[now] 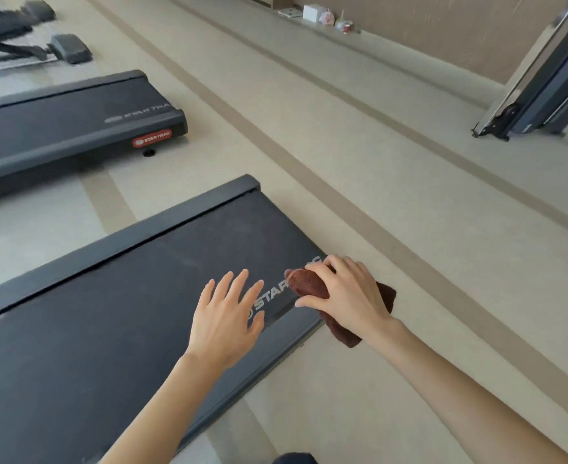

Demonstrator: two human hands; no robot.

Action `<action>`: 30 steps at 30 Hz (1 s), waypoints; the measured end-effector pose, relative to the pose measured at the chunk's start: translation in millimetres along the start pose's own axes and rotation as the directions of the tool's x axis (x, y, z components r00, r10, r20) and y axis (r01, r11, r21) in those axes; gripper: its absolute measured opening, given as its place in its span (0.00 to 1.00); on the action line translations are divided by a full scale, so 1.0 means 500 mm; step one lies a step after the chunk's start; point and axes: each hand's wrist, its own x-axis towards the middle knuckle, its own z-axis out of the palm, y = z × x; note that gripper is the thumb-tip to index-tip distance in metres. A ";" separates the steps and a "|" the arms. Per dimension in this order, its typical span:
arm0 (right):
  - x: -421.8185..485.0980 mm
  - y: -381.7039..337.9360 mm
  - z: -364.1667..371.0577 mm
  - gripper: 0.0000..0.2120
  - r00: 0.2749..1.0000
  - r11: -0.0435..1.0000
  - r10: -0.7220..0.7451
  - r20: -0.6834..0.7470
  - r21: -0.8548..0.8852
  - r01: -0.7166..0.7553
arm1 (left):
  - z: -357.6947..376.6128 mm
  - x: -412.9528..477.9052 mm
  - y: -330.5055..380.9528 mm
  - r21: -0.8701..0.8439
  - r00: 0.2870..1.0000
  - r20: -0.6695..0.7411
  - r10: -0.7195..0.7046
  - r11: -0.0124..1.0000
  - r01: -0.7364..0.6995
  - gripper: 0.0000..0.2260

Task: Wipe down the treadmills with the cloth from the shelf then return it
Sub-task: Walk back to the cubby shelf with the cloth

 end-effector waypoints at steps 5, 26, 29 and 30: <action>-0.021 0.003 -0.296 0.29 0.993 1.000 0.003 -0.121 0.001 -0.003 | -0.280 0.011 0.094 -0.015 0.998 -0.066 -0.001 1.000 0.000 0.22; -0.193 0.171 -0.514 0.27 0.956 0.983 0.179 -0.234 0.081 -0.164 | -0.464 0.047 0.378 -0.063 0.991 -0.098 0.090 0.993 -0.097 0.22; -0.174 0.198 -0.517 0.26 0.949 0.984 0.175 -0.264 0.075 -0.160 | -0.474 0.089 0.385 -0.067 0.995 -0.069 0.078 0.994 -0.083 0.23; -0.165 0.208 -0.516 0.26 0.948 0.984 0.175 -0.267 0.073 -0.161 | -0.474 0.103 0.388 -0.067 0.995 -0.059 0.075 0.995 -0.079 0.23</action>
